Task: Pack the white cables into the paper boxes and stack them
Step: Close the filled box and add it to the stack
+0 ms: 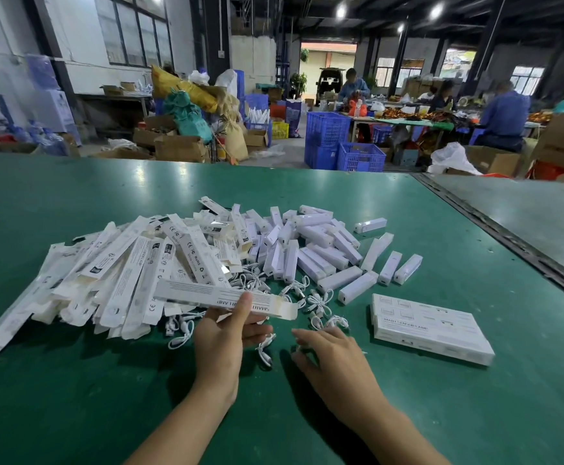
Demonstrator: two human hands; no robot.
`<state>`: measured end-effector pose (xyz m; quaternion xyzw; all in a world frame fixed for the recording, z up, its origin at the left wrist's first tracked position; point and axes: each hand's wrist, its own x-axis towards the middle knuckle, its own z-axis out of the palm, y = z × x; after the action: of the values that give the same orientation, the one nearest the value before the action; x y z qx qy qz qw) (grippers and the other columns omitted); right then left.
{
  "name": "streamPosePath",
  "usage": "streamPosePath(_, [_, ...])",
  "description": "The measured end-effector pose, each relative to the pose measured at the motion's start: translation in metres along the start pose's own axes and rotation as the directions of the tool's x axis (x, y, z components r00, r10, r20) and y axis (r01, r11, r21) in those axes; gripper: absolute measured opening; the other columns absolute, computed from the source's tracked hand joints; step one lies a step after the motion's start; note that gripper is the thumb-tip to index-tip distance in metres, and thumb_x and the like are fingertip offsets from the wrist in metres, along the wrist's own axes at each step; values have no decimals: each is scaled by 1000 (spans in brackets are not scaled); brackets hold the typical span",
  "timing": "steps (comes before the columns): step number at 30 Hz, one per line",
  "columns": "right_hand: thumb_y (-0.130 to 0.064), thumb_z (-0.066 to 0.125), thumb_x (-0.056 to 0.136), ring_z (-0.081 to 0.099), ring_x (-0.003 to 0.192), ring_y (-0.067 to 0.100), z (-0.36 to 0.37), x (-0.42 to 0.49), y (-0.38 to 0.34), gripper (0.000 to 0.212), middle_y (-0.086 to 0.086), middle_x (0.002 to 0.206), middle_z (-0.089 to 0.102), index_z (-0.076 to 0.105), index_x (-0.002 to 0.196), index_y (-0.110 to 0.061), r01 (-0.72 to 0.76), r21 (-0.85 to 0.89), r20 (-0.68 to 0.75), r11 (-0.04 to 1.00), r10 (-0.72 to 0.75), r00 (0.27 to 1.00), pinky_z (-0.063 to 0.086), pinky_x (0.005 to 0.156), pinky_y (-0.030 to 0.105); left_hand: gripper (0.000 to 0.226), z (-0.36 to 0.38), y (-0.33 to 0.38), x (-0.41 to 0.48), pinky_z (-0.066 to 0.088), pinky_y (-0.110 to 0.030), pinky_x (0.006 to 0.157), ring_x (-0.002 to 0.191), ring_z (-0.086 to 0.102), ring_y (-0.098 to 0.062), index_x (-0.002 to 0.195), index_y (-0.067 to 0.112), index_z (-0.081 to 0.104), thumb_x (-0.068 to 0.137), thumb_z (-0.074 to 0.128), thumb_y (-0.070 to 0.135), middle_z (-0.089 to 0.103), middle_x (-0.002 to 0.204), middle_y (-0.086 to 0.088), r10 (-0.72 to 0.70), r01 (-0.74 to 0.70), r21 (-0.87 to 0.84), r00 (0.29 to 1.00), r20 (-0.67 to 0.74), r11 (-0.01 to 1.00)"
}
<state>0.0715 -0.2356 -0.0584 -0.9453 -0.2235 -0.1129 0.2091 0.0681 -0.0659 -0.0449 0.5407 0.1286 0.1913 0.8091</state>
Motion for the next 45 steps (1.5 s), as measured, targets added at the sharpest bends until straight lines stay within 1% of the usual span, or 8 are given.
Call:
streamPosePath(6, [-46,69,86,51,121,7,-4,-2,3,44,-10,132,58,67,123,-23,-55,128,40,990,50,998,30,100,11,42,0,1,0,55,-27,48,56,71,-28,92,5,62,73,72,41,74,77,-20,-3,3,-10,1000,-2,1000])
streamPosePath(14, [-48,61,90,44,128,11,-11,-5,9,49,-13,138,55,56,136,-30,-52,22,115,998,49,992,32,104,21,48,-3,0,-2,56,-28,49,57,72,-29,94,-1,66,72,72,41,74,77,-20,9,-9,10,999,36,1000])
streamPosePath(19, [-38,73,85,63,94,5,-24,-8,4,43,-13,104,70,61,126,-33,-174,211,-30,962,184,982,46,85,16,53,-5,-2,-3,58,-31,51,59,72,-31,98,-1,64,71,73,44,74,78,-19,9,-11,31,999,53,999])
streamPosePath(22, [-25,83,76,64,77,-7,-29,-11,-2,32,-25,76,68,71,105,-31,-170,425,-164,889,260,952,44,73,2,56,-6,-2,-3,58,-30,51,60,72,-31,100,0,64,70,74,46,75,78,-19,21,-24,45,998,66,999])
streamPosePath(26, [-17,85,71,68,71,-4,-33,-14,-9,28,-22,74,72,71,87,-35,-139,626,-204,767,333,921,48,70,5,53,-3,-2,-6,56,-29,50,59,72,-32,95,6,63,65,76,48,75,76,-16,31,-37,70,996,84,997])
streamPosePath(36, [-11,86,69,71,71,20,-34,-11,-13,39,8,78,74,64,100,-18,-236,884,37,403,443,896,56,65,22,46,4,-1,-23,57,-27,52,64,73,-35,100,10,66,68,77,41,77,85,-12,61,-89,108,968,245,990])
streamPosePath(42, [-30,83,60,66,61,15,-37,-12,-12,50,12,73,73,58,95,-5,-241,911,98,334,394,914,51,60,19,35,3,-2,-25,58,-30,55,68,74,-35,99,10,69,74,77,34,76,85,-14,83,-130,144,952,294,981])
streamPosePath(45, [-17,79,76,70,72,18,-37,-12,-10,36,12,85,75,61,105,-7,-268,925,167,269,345,924,53,68,20,38,2,-2,-22,57,-27,54,69,74,-32,99,12,69,72,78,37,77,87,-13,81,-121,134,958,274,983])
